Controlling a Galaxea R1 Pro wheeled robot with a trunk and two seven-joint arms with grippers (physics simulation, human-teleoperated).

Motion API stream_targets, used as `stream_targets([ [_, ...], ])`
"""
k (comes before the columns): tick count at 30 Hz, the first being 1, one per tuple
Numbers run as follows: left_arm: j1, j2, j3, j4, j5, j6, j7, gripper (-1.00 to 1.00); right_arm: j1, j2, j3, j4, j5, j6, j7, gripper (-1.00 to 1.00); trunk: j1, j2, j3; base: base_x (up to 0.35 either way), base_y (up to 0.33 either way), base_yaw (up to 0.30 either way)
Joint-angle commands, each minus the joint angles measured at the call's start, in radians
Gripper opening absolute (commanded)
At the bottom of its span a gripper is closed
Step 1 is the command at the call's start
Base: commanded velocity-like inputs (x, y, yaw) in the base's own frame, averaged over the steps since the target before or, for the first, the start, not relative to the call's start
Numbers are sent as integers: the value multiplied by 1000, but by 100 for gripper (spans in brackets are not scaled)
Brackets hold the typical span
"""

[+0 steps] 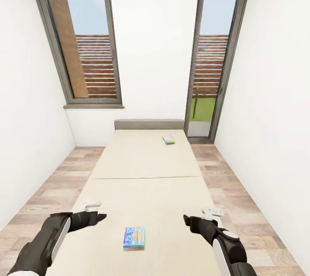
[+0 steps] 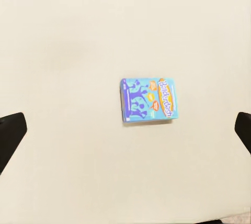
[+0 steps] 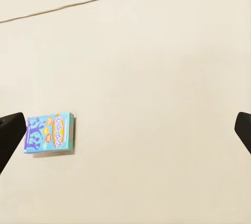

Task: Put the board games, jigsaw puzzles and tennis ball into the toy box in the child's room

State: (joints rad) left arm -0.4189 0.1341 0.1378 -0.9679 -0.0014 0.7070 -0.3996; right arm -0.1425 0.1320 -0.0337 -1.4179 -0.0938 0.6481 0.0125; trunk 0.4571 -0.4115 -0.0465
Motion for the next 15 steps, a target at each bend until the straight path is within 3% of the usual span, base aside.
stream_targets([
  [1, -31, -4, 2, 30, 0, 6, 17, 100, -1, 1, -4, -1, -7, 6, 1, 100, 1, -3, -4, 0, 0, 22],
  [4, -108, -20, 3, 110, 4, 3, 74, 100, -1, 0, -7, -1, -7, 8, 1, 100, 1, -3, -8, 0, 0, 40],
  [8, -196, -82, 3, 208, 4, -38, 160, 100, -1, -1, -9, -1, -7, 16, 1, 100, 1, -3, -14, 0, 0, 62],
  [11, -241, -149, 1, 327, 0, -155, 288, 100, -2, -1, -9, -2, -9, 36, 2, 100, 1, -3, -19, 0, 0, 68],
  [13, -264, -165, 1, 392, 3, -212, 382, 100, -2, -1, -9, -5, -9, 48, 2, 100, 1, -3, -22, 0, 0, 69],
  [15, -273, -169, 1, 416, 5, -233, 422, 100, -2, -1, -9, -10, -9, 56, 1, 100, 1, -3, -25, 0, 0, 70],
])
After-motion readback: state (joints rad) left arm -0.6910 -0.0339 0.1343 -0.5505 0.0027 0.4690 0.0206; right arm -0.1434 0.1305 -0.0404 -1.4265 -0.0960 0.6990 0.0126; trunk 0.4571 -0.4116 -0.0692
